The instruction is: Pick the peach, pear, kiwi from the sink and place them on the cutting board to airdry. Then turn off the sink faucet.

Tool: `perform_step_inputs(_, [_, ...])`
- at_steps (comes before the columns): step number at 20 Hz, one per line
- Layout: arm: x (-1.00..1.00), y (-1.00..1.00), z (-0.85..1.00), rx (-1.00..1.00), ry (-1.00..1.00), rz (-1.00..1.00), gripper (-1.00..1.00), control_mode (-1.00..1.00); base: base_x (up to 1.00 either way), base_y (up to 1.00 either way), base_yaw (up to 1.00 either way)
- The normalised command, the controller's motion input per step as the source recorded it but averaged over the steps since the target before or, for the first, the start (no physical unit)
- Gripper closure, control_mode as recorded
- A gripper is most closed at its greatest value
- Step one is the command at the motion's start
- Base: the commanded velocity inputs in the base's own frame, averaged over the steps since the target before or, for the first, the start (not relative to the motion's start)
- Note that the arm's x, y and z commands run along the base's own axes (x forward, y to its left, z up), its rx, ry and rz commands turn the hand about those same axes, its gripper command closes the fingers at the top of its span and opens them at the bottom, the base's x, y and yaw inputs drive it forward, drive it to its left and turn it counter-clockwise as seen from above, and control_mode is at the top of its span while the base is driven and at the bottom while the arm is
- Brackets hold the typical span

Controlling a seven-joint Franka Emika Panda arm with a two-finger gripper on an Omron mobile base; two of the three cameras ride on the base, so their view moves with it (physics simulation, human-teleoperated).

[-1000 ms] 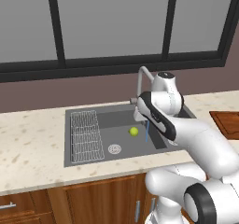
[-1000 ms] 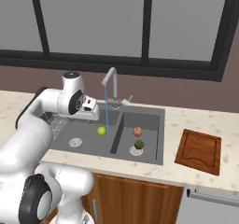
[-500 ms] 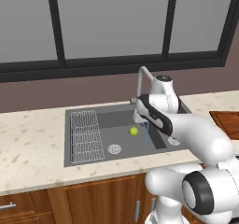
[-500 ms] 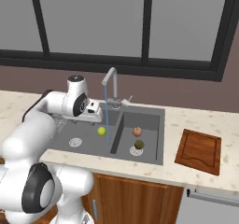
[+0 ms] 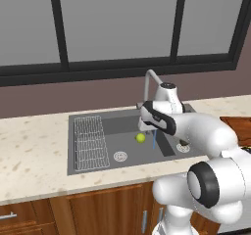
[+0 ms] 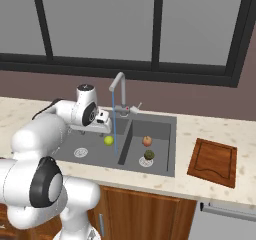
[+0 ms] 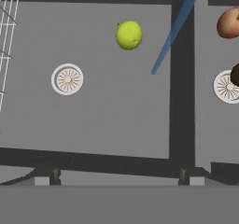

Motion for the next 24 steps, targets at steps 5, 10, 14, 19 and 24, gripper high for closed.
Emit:
perform_step_inputs(5, [0.17,0.00,-0.18,0.00,0.01,0.00,-1.00,-1.00,0.00,0.00,0.00])
perform_step_inputs(10, [0.14,0.00,-0.14,0.00,0.00,0.00,-1.00,-1.00,0.00,0.00,0.00])
perform_step_inputs(14, [0.11,0.00,-0.15,0.00,0.00,0.00,-1.00,-1.00,0.00,0.00,0.00])
perform_step_inputs(19, [0.14,0.00,-0.19,0.00,0.00,0.00,-1.00,-1.00,0.00,0.00,0.00])
perform_step_inputs(24, [0.19,0.00,-0.14,0.00,0.00,0.00,-1.00,-1.00,0.00,0.00,0.00])
